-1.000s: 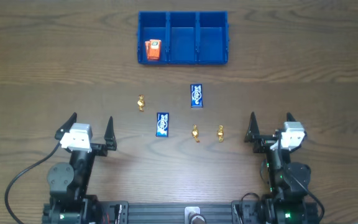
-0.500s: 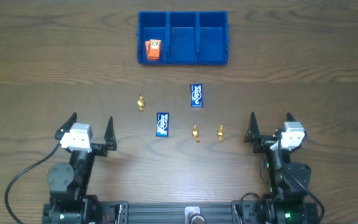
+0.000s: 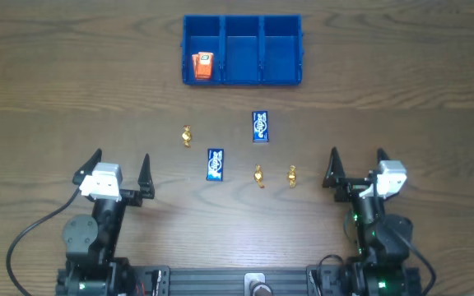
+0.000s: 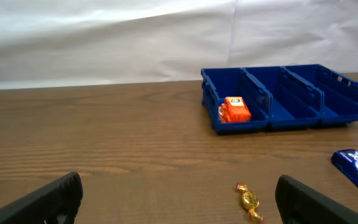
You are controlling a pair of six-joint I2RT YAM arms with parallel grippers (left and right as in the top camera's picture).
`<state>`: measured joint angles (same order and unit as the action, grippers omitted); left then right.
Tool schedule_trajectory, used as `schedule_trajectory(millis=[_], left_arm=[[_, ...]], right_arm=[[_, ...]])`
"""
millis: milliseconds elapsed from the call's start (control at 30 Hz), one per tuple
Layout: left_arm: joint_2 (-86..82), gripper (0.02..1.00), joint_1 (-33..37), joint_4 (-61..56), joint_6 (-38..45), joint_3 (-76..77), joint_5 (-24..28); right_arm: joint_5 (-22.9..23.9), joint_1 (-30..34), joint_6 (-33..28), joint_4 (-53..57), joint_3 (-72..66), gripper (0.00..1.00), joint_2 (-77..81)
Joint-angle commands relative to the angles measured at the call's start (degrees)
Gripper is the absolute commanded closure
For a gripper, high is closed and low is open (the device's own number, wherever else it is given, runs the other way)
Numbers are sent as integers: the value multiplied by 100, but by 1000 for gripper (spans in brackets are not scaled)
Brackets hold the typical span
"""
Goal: Sort Candies Into Trays
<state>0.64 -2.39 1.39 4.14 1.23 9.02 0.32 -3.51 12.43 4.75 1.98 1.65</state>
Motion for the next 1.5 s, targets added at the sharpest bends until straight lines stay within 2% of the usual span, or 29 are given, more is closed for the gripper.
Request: schedule_trajectory(millis=[33,100,200,400,600,700,867,1033,1267,1500], left_arm=[[-44,20,22,216,15,-96,96],[-44,20,22,216,15,-96,96],[-44,20,22,216,15,-96,96],[-44,23,22,216,15,-96,96],[-44,20,22,216,15,-96,96],[-44,20,22,216,15,-96,96],[-44,20,22,216,15,-96,96],[-44,20,22,216,15,-96,96],[-44,20,22,216,13,-96,96],[-44,23,22,216,15,-96,96]], right_arm=[[-1062,-28,275,179,1204,3,1134],[-1384,-35,275,494,1860,1,1832],[-1593,-175,258,1051,2879,1,2935],[-1580,-1115,341,1976,4568,3,5088],[-774,-2688,944,2662,5963,3,7331],[-503,-3259,1303,3036,6631,3,8378],[-236,-3866,2039,3578,7447,3,9683],[81,-4325,2695,3923,7903,3,10524],[323,-4647,3668,4315,7921,3,11092],[459,-4717,4074,4323,7930,1,11543]])
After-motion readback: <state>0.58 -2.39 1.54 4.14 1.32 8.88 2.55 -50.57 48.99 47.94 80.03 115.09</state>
